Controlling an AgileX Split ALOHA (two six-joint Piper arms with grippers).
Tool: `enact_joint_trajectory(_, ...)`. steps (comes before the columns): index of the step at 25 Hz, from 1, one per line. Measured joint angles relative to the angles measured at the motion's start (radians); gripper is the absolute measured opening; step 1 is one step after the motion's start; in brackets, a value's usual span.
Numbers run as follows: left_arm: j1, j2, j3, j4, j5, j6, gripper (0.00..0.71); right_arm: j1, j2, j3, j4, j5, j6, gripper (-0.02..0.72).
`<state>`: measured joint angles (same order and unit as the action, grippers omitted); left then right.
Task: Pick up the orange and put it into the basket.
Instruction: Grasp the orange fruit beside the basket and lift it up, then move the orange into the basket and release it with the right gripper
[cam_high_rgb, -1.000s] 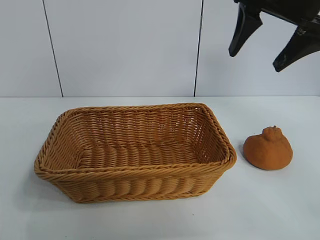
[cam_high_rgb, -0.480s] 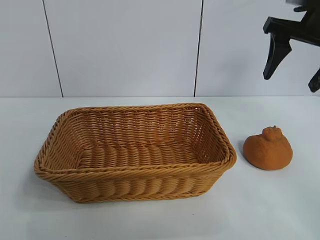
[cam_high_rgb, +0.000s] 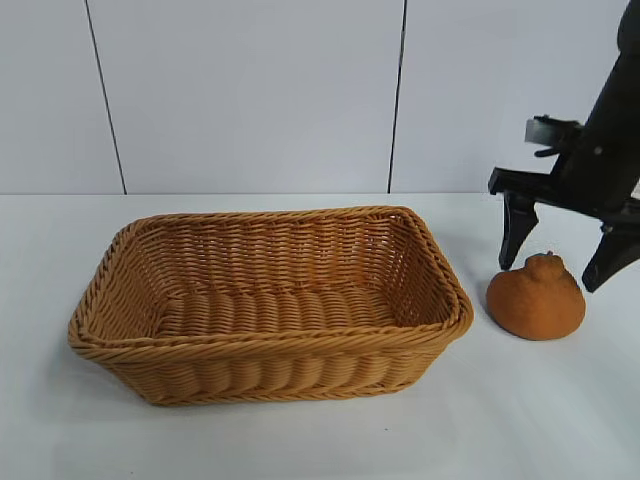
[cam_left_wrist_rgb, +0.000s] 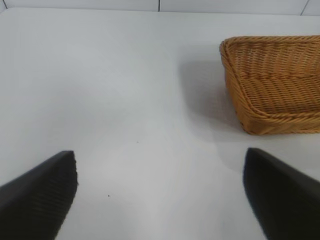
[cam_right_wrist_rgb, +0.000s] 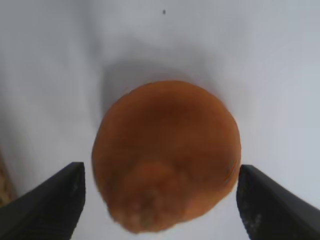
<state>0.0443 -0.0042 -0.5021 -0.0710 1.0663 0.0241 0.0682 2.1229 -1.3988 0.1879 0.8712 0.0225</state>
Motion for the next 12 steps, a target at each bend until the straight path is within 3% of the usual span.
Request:
enact_joint_trajectory(2,0.0,0.0,0.0,0.0,0.0,0.0,0.643,0.0,-0.02,0.0,0.001,0.015,-0.023,0.042)
enact_joint_trajectory(12,0.0,0.0,0.0,0.001,0.0,-0.001,0.643,0.0,-0.212,-0.125,0.012,0.116,-0.05,0.034)
